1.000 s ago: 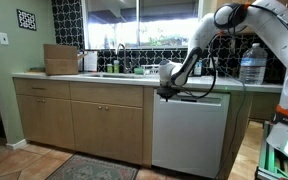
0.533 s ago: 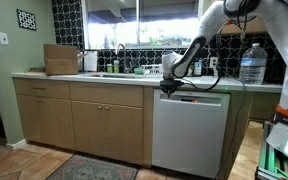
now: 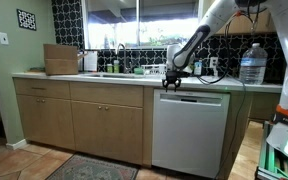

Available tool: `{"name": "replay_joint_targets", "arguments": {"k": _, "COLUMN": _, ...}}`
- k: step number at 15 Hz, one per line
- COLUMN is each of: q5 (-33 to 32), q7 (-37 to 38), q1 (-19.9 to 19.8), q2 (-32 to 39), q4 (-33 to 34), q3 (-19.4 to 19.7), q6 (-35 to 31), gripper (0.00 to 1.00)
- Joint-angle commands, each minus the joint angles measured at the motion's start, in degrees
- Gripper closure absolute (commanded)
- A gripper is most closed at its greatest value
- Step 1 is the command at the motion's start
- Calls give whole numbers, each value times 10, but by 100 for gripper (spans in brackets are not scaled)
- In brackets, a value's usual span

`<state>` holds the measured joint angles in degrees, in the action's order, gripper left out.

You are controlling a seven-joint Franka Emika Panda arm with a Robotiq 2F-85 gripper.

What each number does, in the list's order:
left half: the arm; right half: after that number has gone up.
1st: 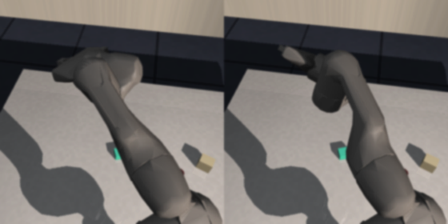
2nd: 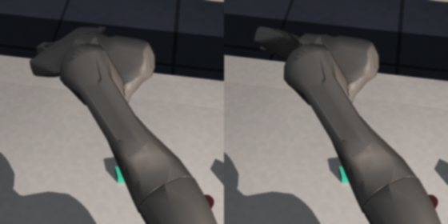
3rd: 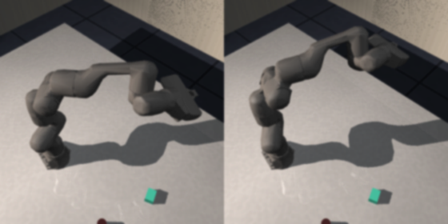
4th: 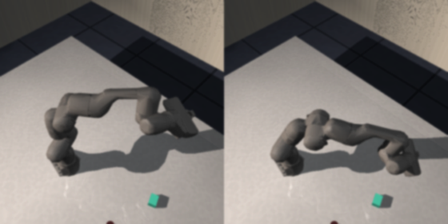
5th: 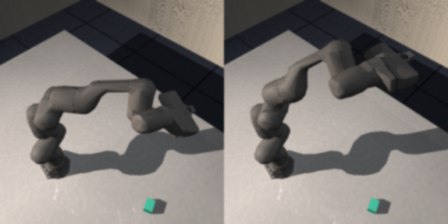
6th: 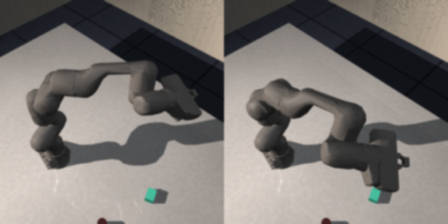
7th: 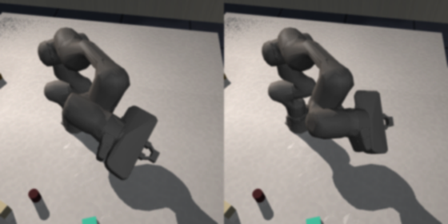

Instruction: Turn on the dishwasher

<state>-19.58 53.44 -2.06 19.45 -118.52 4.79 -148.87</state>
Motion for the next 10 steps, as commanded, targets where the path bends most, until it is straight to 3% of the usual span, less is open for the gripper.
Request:
{"name": "replay_joint_targets", "arguments": {"k": 1, "q5": 72, "q7": -98, "q1": -2, "q2": -46, "q4": -41, "q3": 1, "q6": 14, "gripper": 1}}
{"name": "replay_joint_targets", "arguments": {"k": 6, "q5": 150, "q7": -242, "q1": -13, "q2": -102, "q4": -89, "q3": -3, "q6": 12, "gripper": 0}}
{"name": "replay_joint_targets", "arguments": {"k": 10, "q5": 235, "q7": -409, "q1": -26, "q2": -161, "q4": -142, "q3": -13, "q6": -3, "gripper": 0}}
